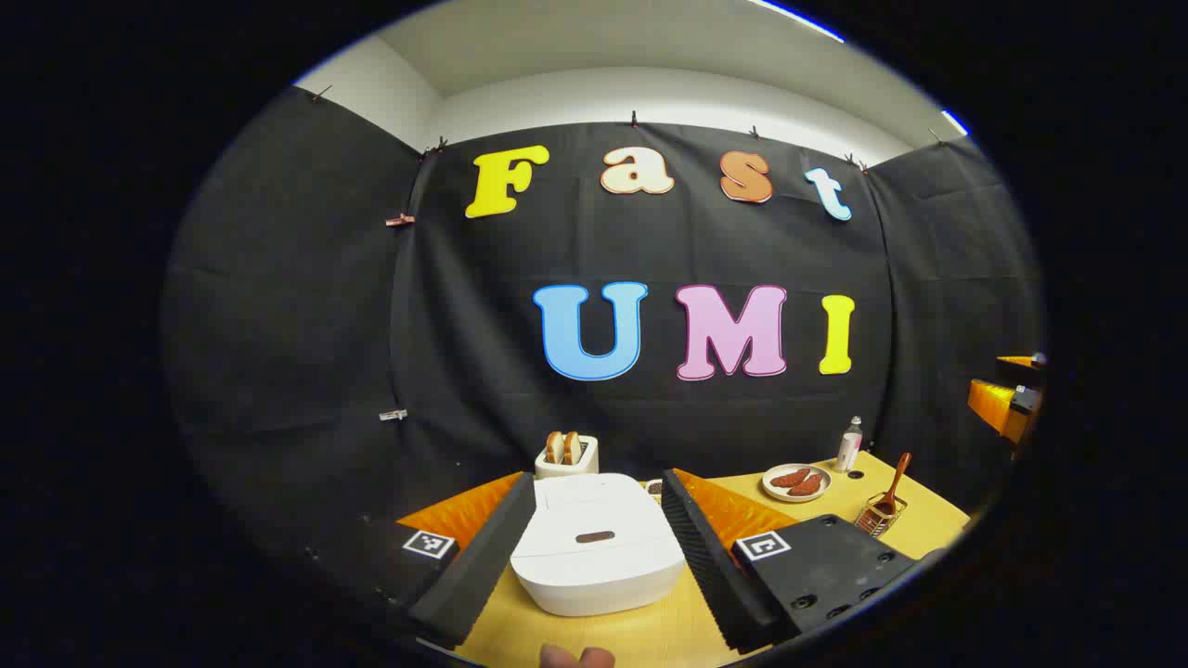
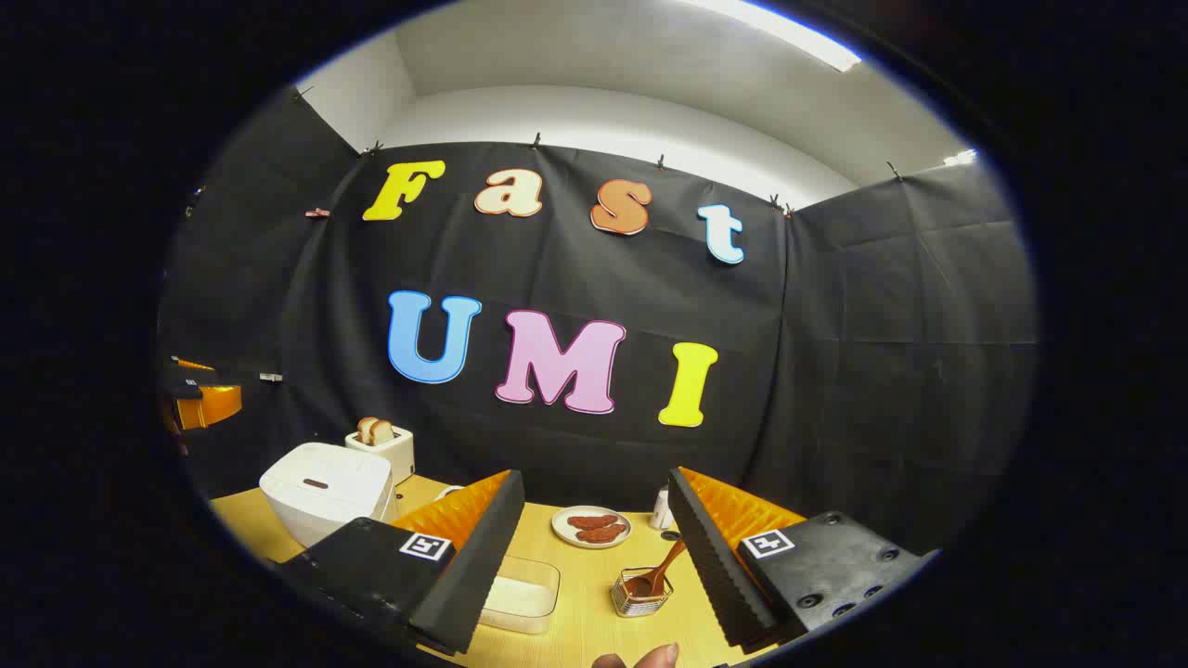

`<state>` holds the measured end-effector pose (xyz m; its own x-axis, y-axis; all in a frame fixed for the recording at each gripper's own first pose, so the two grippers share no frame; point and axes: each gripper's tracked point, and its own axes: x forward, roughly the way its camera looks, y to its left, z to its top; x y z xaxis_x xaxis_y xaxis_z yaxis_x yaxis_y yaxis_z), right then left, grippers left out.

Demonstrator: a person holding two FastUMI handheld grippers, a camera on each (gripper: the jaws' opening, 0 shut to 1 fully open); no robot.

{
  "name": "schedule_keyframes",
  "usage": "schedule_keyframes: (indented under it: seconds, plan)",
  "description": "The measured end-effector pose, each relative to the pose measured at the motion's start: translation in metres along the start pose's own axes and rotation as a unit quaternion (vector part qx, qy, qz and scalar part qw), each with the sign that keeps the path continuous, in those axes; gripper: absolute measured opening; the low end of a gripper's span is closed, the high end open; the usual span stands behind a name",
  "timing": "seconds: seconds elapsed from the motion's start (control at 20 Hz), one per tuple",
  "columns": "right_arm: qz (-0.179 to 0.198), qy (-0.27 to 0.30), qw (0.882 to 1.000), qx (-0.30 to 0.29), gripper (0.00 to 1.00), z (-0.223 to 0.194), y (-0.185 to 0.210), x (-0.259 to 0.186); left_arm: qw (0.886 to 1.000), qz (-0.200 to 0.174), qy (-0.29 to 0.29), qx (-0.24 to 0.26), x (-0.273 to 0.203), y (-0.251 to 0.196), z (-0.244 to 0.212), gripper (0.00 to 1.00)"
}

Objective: Close the left gripper, press the button to open the rice cooker; take a wooden spoon from the chopstick holder with the right hand, scoop a spoonful of rice and pour it into the rice cooker, then put the wooden spoon back into the chopstick holder.

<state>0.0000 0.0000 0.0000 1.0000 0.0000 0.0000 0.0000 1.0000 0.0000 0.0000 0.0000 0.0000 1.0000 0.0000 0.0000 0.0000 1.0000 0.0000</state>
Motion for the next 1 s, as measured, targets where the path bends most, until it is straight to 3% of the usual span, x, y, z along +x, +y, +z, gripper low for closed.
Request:
schedule_keyframes:
  seconds: [0.3, 1.0]
  plan:
    - [-0.005, 0.017, 0.999, 0.032, 0.97, -0.014, -0.003, 0.003, 1.000, -0.014, -0.011, 0.001, 0.006, -0.003, 0.003, 0.95]
    - [-0.011, -0.001, 1.000, 0.021, 0.98, -0.008, -0.008, 0.002, 0.999, -0.028, -0.032, -0.001, 0.004, -0.007, 0.014, 0.94]
